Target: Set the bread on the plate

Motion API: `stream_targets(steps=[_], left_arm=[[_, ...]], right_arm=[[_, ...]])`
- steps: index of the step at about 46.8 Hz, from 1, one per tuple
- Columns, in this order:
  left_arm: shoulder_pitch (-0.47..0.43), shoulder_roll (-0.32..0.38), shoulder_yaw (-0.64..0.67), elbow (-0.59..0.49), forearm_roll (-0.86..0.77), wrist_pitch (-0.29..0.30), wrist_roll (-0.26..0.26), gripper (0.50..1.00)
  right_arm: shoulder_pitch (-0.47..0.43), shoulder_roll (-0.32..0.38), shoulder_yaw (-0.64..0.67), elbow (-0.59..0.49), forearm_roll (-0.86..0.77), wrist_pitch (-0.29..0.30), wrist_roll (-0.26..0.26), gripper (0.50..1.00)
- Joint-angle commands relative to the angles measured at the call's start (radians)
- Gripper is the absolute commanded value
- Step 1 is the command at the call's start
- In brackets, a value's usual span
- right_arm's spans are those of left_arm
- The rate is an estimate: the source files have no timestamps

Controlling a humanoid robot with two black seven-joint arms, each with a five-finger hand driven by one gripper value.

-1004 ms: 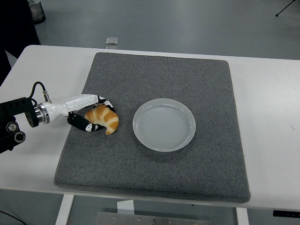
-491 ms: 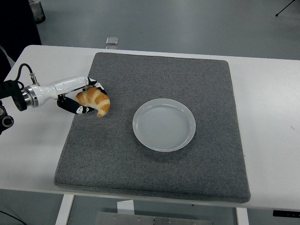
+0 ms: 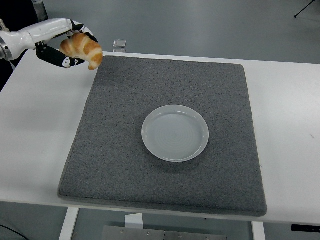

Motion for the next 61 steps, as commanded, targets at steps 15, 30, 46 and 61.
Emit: stream_targets(steps=[15, 30, 46, 61], left_arm=[[-0.118, -0.033, 0.004, -0.005, -0.016, -0.073, 0.002, 0.500], [-0.205, -0.175, 0.006, -0.017, -0.014, -0.154, 0.002, 0.500], [-0.228, -0.307, 0.015, -0.023, 0.000, -0.159, 0.003, 0.500], [-0.216, -0.337, 0.063, -0.021, 0.099, -0.146, 0.003, 0.500]], right_arm=[[0.000, 0.000, 0.000, 0.000, 0.000, 0.000, 0.000, 0.952], [0.000, 0.000, 0.000, 0.000, 0.000, 0.000, 0.000, 0.952], [0.000, 0.000, 0.000, 0.000, 0.000, 0.000, 0.000, 0.952], [0.000, 0.000, 0.000, 0.000, 0.000, 0.000, 0.000, 0.952]])
